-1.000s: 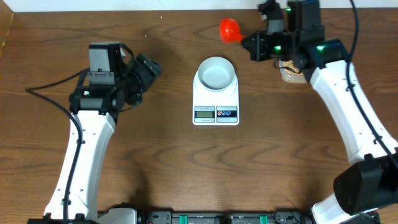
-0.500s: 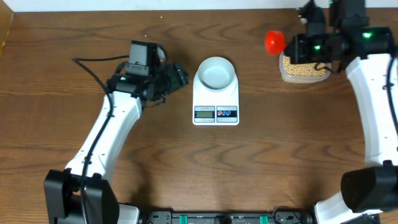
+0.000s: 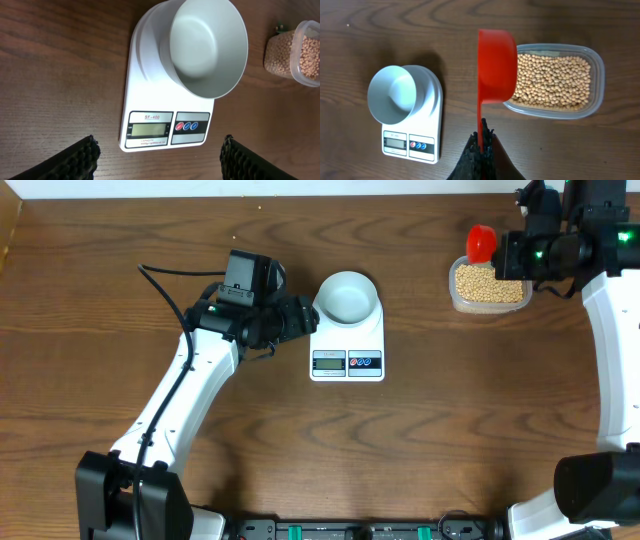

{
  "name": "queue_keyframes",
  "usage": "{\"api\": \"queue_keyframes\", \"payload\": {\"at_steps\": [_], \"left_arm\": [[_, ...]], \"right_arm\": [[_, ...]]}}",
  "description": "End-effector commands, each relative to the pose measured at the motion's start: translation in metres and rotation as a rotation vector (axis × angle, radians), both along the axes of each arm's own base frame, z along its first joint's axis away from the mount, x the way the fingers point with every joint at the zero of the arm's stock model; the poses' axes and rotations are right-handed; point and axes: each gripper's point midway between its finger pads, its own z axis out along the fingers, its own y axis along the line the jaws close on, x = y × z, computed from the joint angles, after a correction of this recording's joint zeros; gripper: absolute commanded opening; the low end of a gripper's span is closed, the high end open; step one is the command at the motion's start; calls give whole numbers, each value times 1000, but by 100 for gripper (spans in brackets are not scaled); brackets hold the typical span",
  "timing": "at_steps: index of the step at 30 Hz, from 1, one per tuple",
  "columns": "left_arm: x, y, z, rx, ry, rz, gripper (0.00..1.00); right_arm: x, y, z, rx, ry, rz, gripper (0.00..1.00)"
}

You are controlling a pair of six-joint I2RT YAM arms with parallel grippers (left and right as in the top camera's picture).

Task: Scoop item into bowl and weigh 50g on scale

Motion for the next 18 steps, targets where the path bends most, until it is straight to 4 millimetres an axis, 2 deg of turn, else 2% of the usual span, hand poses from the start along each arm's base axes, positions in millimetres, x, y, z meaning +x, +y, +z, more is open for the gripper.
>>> {"api": "queue_keyframes", "payload": {"at_steps": [1,6,18], "left_arm": [[1,-2,5,-5,-16,-24,80],[2,-2,5,-14,-12,-6,80],[2,-2,5,-22,2,18,80]], "right_arm": [[-1,-6,15,-29,-42,1,1],[0,-22,12,-92,-38,-48,1],[-10,-34,5,-134,0,-18,1]]}}
